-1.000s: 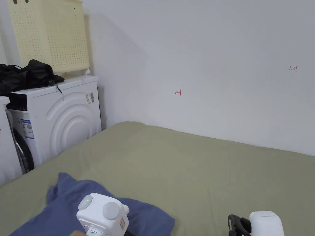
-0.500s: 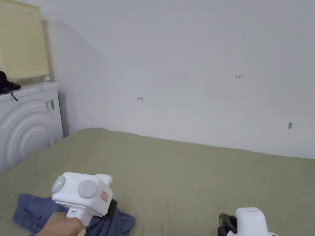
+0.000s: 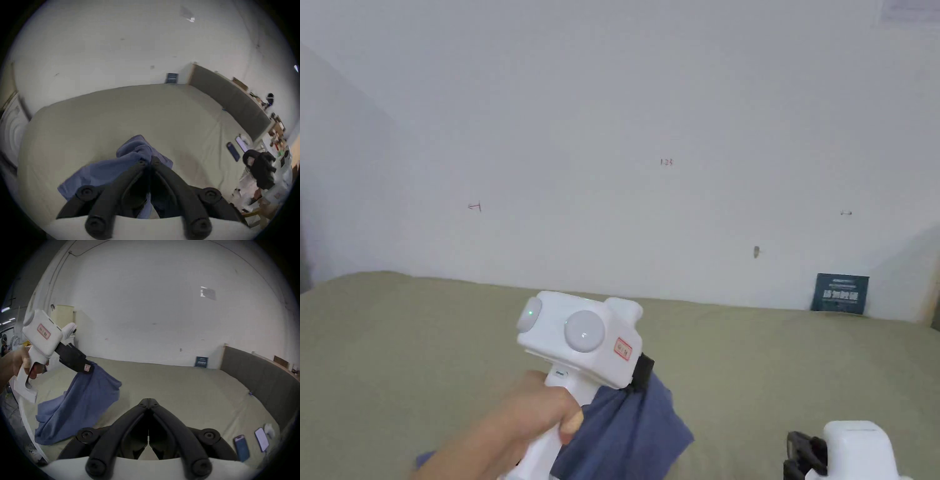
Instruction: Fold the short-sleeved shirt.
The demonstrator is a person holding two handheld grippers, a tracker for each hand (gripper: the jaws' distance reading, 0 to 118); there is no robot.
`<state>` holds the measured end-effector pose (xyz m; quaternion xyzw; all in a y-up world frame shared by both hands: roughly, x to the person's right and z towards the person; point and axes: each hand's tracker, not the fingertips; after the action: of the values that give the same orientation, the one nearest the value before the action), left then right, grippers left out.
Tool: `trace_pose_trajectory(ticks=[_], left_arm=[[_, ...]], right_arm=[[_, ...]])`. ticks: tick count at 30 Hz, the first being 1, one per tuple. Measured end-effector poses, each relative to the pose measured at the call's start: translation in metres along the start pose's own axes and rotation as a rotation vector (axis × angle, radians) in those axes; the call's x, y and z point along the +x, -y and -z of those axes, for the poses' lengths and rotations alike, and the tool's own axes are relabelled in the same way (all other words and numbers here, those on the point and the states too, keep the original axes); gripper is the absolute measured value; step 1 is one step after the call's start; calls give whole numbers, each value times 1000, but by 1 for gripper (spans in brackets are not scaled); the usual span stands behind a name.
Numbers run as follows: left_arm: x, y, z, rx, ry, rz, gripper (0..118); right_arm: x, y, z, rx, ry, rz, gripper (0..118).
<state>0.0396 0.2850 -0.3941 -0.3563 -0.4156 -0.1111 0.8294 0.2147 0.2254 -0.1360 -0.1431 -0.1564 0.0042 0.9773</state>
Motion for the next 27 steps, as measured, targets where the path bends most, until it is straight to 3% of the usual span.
trace_pose_trajectory(ticks=[8,14,19,20,21,22,23,24,27], left_arm=[[132,-20,81,-44,209,119,2],[182,26,141,-162,308,106,2],[182,61,171,-228,319,23,4],[177,62,172,-239,304,-3,12],[170,60,171,-255,283,-38,33],[164,57,164,-270,260,-67,77],[155,54,156,-256,263,-76,99],[144,49,142,-212,262,-90,105],[109,39,89,-73,189,-88,94]], right_arm=[[71,18,-33,-40,194,65,0],[89,32,-44,-71,240,85,0],[88,36,-43,-80,235,98,0],[86,35,-42,-80,230,98,0],[84,34,-42,-77,224,100,0],[83,33,-42,-73,214,102,0],[81,32,-41,-70,205,101,0],[79,30,-40,-68,200,98,0],[73,23,-37,-60,176,90,0]])
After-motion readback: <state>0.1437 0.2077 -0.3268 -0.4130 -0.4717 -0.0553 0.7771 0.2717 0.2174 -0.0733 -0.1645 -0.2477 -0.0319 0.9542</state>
